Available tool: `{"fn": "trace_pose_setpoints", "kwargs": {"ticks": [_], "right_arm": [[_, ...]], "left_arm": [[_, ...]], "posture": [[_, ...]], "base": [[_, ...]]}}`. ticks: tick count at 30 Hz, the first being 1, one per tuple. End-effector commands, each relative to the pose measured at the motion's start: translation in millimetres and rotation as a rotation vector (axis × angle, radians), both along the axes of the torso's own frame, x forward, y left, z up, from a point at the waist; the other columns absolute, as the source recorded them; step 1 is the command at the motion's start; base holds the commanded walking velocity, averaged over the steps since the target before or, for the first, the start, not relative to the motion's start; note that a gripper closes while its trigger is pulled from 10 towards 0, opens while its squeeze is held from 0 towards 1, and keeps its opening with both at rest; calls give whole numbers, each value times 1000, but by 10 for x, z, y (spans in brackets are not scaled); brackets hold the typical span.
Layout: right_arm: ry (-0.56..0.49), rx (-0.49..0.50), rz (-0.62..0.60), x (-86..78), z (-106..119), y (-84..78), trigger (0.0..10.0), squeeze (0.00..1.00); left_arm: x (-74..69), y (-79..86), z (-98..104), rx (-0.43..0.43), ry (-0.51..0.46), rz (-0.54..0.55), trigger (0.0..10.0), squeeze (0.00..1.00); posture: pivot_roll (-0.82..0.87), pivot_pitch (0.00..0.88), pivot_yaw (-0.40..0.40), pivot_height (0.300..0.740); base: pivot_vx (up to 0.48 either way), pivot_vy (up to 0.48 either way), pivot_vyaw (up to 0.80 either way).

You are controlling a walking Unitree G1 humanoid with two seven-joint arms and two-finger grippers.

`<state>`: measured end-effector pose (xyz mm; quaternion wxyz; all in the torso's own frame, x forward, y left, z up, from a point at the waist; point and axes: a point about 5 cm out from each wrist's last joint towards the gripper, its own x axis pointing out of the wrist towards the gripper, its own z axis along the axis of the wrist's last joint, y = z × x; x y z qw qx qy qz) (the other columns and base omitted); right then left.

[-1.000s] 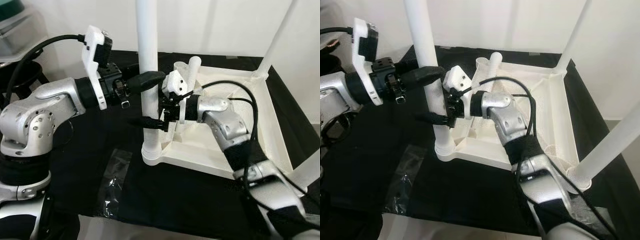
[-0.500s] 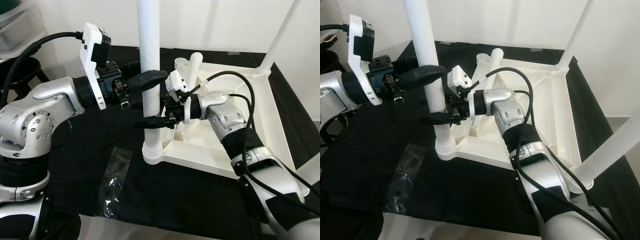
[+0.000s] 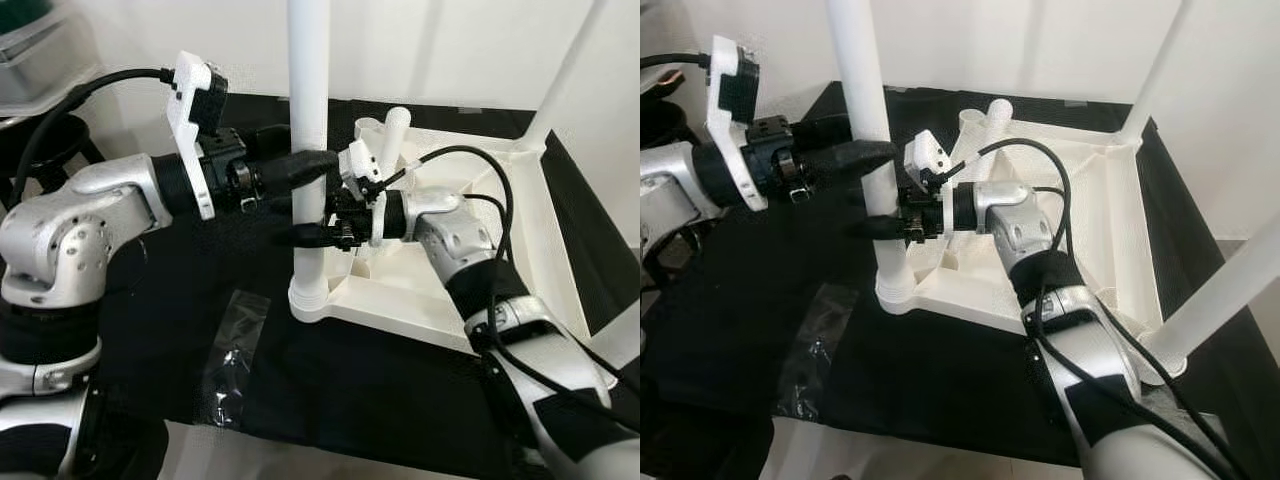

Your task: Building children table

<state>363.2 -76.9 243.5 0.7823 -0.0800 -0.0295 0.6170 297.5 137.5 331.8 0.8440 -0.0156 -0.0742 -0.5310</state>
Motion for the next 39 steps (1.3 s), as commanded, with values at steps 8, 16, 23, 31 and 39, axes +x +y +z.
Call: {"fn": "trace_pose_setpoints", "kwargs": {"ticks": [8, 16, 23, 31, 39], "right_arm": [[165, 85, -821, -487, -736, 365, 0, 0], [164, 110, -810, -428, -585, 486, 0, 0], [154, 97, -841, -559, -529, 528, 0, 0], [148, 100, -793, -590, -516, 594, 0, 0], [146, 82, -779, -631, -490, 628, 8588, 0]], "left_arm": [[1, -25, -33, 42, 12, -2, 10000, 0], [41, -61, -21, 38, 10, -1, 10000, 0], [118, -83, -48, 47, 20, 44, 10000, 0], [195, -194, -2, 23, 43, 53, 10000, 0], [181, -262, 95, 25, 22, 12, 0, 0]], "posture": [[33, 95, 0, 740], [25, 83, 5, 740], [19, 76, 11, 740], [17, 72, 13, 740], [14, 74, 20, 740]], "base": [[0, 0, 0], [0, 0, 0], [0, 0, 0], [0, 0, 0], [0, 0, 0]]}}
